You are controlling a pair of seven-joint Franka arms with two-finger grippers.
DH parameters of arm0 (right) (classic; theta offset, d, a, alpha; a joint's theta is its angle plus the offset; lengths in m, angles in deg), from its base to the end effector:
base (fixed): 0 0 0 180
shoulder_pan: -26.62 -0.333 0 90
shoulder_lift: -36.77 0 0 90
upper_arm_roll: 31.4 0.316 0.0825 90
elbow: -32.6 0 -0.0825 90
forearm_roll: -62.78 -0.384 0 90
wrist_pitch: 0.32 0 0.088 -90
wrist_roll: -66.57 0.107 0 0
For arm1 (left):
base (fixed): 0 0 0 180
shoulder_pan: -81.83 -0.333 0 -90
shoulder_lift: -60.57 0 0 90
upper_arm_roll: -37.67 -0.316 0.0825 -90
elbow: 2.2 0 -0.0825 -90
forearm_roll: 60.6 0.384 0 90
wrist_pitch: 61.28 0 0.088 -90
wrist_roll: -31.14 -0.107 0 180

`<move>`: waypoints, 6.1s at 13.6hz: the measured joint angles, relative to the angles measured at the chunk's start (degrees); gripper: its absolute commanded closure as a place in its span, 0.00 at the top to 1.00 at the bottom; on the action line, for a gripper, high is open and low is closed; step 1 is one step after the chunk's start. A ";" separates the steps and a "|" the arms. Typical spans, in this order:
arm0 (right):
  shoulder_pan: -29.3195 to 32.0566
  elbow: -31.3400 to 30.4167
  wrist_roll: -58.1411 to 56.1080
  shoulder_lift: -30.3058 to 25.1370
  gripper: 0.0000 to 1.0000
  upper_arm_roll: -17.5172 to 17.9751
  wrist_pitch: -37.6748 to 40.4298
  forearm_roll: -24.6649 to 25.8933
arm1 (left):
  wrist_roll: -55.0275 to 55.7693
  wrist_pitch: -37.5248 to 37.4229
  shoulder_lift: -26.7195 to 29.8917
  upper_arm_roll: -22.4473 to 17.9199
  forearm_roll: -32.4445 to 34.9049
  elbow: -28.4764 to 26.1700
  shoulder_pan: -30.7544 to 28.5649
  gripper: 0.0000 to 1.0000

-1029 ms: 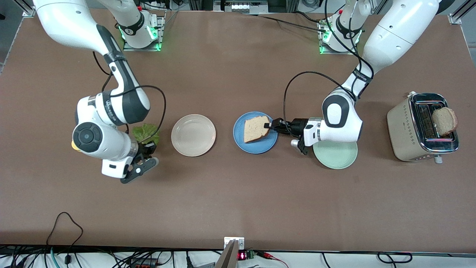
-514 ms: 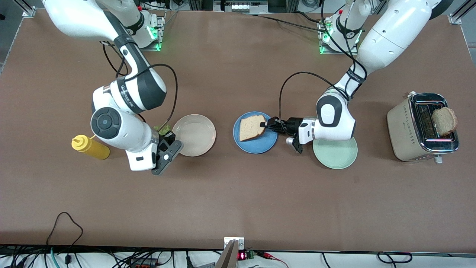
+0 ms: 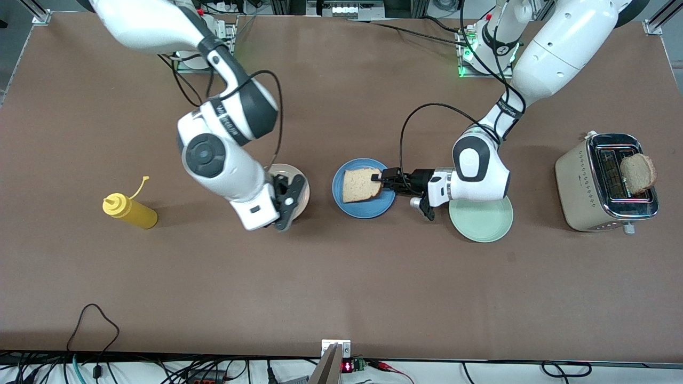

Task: Make sandwich in blue plate with both arms
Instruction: 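Place the lettuce on the bread with the right gripper while the left gripper withdraws, then move the right gripper back to the yellow bottle, then grasp the yellow bottle with the right gripper and lift it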

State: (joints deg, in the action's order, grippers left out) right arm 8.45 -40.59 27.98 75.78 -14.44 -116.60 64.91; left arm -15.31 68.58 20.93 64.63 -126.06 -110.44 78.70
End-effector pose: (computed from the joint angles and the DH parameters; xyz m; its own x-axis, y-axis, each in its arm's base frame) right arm 0.6397 0.3808 0.3725 0.3345 0.9276 0.1665 0.9424 -0.3294 -0.0582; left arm 0.5594 -0.2623 0.1697 0.9786 -0.2044 0.0241 -0.1180 -0.4608 0.8796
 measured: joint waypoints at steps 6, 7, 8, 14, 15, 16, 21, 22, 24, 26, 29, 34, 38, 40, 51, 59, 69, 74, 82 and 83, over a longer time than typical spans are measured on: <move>-4.24 0.05 5.58 4.09 0.00 0.07 -11.20 -0.32 | 0.76 -7.24 8.34 -0.56 13.33 -2.16 -5.21 1.00; -5.41 0.06 7.59 4.96 0.00 0.13 -14.32 -0.81 | 1.73 -9.44 9.95 -0.76 17.59 -2.43 -6.82 1.00; -6.63 0.07 9.36 5.72 0.00 0.16 -17.31 -1.16 | 3.23 -11.78 11.37 -0.85 22.21 -2.43 -8.57 1.00; -12.59 0.13 17.40 10.00 0.00 0.17 -28.56 -1.31 | 7.94 -28.75 20.49 -1.23 42.00 3.13 -17.55 1.00; -13.34 0.15 18.75 10.76 0.00 0.16 -29.63 -1.31 | 8.08 -32.77 21.57 -1.32 45.76 5.73 -18.22 1.00; -14.39 0.14 20.11 11.82 0.00 0.14 -30.53 -1.31 | 8.64 -39.36 22.82 -1.42 51.76 10.86 -18.83 1.00; -18.01 0.16 21.35 14.07 0.99 -2.93 -34.38 -1.17 | 8.97 -46.13 23.57 -1.49 71.88 25.75 -19.26 1.00; -18.50 0.16 21.58 14.64 1.00 -3.57 -35.43 -1.17 | 8.99 -46.51 23.56 -1.51 74.59 28.08 -19.26 1.00; -18.67 0.27 21.93 15.01 1.00 -4.06 -36.14 -1.17 | 11.00 -46.82 23.51 -1.49 79.26 30.84 -19.02 1.00; -18.62 0.95 22.79 14.90 1.00 -4.36 -35.74 -1.17 | 17.47 -46.88 23.22 -1.45 79.74 31.37 -18.92 1.00; -18.12 2.29 23.14 12.71 1.00 -4.66 -31.02 -1.17 | 25.48 -46.89 21.94 -1.55 77.66 31.54 -20.46 1.00; -13.19 3.33 23.72 1.61 1.00 -6.95 -15.08 -1.13 | 27.20 -46.92 21.20 -1.50 76.54 32.02 -21.62 1.00; -2.78 1.93 21.09 -8.58 1.00 -7.90 -4.93 -1.14 | 27.35 -46.93 21.20 -1.48 74.35 32.30 -21.62 1.00; 1.45 -0.74 19.30 -13.49 1.00 -8.03 -2.71 -1.14 | 27.37 -46.93 21.20 -1.47 74.28 32.32 -21.62 1.00; 45.83 -12.37 -50.47 -15.22 1.00 -8.98 17.34 -42.10 | 31.76 -47.00 21.24 -1.07 74.21 32.54 -21.58 1.00; 58.03 -19.49 -86.40 0.34 1.00 -8.78 21.87 -56.60 | 31.83 -47.07 21.24 -1.04 74.18 32.61 -21.59 1.00; 58.23 -9.16 -98.43 18.10 1.00 -7.44 24.89 -60.66 | 31.86 -47.16 21.24 -1.04 74.18 32.67 -21.60 1.00; 57.73 -8.62 -100.45 21.39 1.00 -5.60 27.97 -62.37 | 31.92 -47.18 21.24 -1.04 74.18 32.70 -21.60 1.00; 56.83 -7.81 -100.45 22.20 0.23 -3.18 28.36 -62.66 | 31.97 -47.19 21.24 -1.04 74.18 32.72 -21.60 1.00; 56.79 -7.54 -100.43 22.05 0.23 -3.14 28.37 -62.29 | 31.98 -47.19 21.24 -1.04 74.18 32.73 -21.60 1.00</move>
State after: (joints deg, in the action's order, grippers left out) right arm 65.23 -48.13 -72.45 97.83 -17.58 -88.23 2.62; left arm 16.67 21.39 42.17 63.60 -51.88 -77.71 57.10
